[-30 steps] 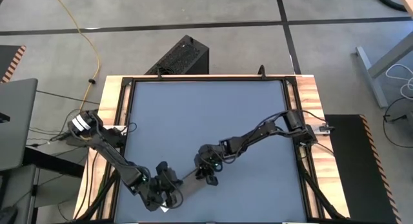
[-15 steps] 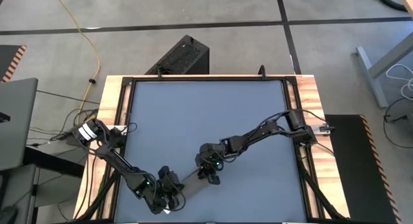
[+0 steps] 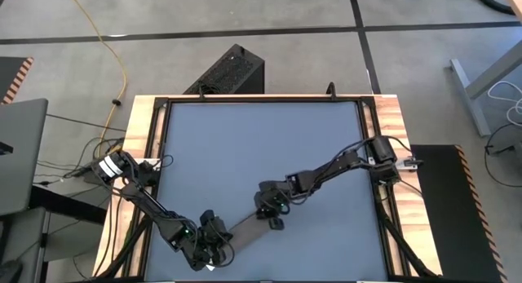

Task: Roll towel into tight, uniform cylinder
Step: Roll the gray towel

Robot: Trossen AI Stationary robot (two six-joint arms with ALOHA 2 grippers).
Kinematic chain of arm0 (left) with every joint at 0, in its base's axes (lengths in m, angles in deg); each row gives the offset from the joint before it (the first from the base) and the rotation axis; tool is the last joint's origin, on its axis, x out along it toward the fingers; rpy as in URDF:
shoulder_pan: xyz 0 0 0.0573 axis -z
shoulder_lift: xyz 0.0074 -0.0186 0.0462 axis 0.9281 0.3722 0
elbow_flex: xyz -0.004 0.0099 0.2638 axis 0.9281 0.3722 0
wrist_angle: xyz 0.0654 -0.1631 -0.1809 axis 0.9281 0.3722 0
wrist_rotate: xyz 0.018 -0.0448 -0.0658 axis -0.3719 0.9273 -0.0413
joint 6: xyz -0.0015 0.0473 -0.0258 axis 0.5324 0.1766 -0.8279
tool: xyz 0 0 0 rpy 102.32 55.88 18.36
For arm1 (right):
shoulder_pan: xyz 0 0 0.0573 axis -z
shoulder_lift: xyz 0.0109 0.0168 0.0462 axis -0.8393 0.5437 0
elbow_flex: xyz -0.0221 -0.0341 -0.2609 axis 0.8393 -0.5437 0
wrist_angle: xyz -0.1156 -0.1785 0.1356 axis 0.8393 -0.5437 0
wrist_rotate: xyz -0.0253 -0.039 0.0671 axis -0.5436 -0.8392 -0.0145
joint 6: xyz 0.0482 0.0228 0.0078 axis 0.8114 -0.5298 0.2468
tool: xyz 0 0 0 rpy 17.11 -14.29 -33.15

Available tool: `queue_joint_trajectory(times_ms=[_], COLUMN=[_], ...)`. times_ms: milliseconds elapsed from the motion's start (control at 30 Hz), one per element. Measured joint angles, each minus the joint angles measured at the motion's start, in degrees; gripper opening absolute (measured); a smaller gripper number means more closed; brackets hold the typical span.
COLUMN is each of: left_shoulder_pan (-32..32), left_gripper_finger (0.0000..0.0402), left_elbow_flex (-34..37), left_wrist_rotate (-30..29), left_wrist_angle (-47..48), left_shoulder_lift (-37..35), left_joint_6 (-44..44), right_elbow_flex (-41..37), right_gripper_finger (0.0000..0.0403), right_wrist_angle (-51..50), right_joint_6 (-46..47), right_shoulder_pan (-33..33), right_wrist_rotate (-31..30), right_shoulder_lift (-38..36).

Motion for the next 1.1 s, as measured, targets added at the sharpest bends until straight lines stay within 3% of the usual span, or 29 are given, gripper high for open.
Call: queue_joint_trajectory(times_ms=[233, 500, 867, 1100], left_shoulder_pan=[0.0, 0.0, -0.6, 0.0], left_gripper_finger=[0.0000, 0.0000, 0.0000, 0.0000], left_elbow_flex=[-0.2, -1.5, -2.4, -2.4], left_wrist_rotate=[-0.2, 0.0, 5.3, 4.1], left_wrist_angle=[0.6, 4.6, 15.6, 11.7], left_shoulder_lift=[0.0, -0.7, -9.5, -15.6], left_joint_6=[1.2, 1.4, 1.3, 2.7], right_elbow_flex=[-7.6, -8.5, -8.6, -8.6], right_gripper_finger=[0.0097, 0.0097, 0.0097, 0.0097], right_wrist_angle=[10.1, 11.5, 11.3, 11.3], right_joint_6=[-7.2, -8.5, -9.0, -9.0], right_shoulder_pan=[-1.7, -1.6, -1.5, -1.5], right_wrist_rotate=[-9.8, -10.0, -10.0, -10.0], right_shoulder_lift=[-0.3, -0.3, -0.2, -0.2])
